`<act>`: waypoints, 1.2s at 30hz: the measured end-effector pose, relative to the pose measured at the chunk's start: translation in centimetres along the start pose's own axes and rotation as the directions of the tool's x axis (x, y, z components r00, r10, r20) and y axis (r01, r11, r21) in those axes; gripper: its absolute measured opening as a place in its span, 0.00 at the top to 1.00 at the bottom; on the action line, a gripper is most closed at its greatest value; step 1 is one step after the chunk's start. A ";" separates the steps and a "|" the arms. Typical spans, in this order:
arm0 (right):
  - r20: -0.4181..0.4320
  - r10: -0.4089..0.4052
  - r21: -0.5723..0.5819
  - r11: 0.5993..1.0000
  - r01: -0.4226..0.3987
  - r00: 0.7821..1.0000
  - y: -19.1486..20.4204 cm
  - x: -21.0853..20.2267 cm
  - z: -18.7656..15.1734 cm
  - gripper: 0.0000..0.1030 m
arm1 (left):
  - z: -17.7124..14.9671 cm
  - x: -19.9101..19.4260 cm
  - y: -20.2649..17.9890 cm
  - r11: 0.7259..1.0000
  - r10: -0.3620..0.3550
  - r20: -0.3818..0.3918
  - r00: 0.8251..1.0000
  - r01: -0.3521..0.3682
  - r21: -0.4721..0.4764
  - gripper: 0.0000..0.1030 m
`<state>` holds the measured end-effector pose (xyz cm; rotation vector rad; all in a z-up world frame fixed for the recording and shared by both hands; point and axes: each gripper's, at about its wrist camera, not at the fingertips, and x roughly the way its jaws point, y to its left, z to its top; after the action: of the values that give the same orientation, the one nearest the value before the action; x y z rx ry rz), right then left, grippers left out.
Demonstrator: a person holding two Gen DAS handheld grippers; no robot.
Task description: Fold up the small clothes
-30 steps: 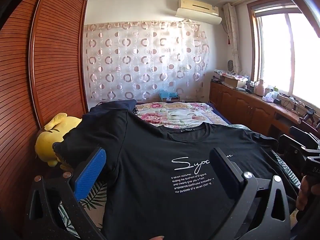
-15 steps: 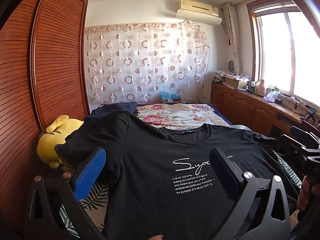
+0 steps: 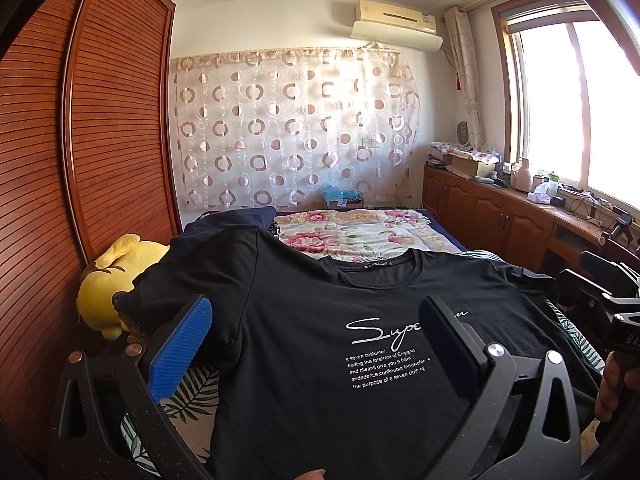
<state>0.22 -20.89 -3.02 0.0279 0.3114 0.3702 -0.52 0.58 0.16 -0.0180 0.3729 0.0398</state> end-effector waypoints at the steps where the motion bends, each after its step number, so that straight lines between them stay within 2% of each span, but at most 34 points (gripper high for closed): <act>1: 0.000 0.000 0.000 1.000 0.000 1.000 0.0 0.0 0.0 0.01 | 0.1 0.0 0.0 1.000 -0.001 0.000 1.000 0.001 0.001 0.00; 36: -0.001 0.006 0.000 1.000 -0.006 1.000 0.0 0.6 0.0 0.01 | 0.0 -0.1 -0.2 1.000 0.003 0.006 1.000 -0.003 0.009 0.00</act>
<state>0.73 -20.71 -3.16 0.0289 0.3124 0.3765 -0.64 0.37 0.21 -0.0083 0.3669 0.0415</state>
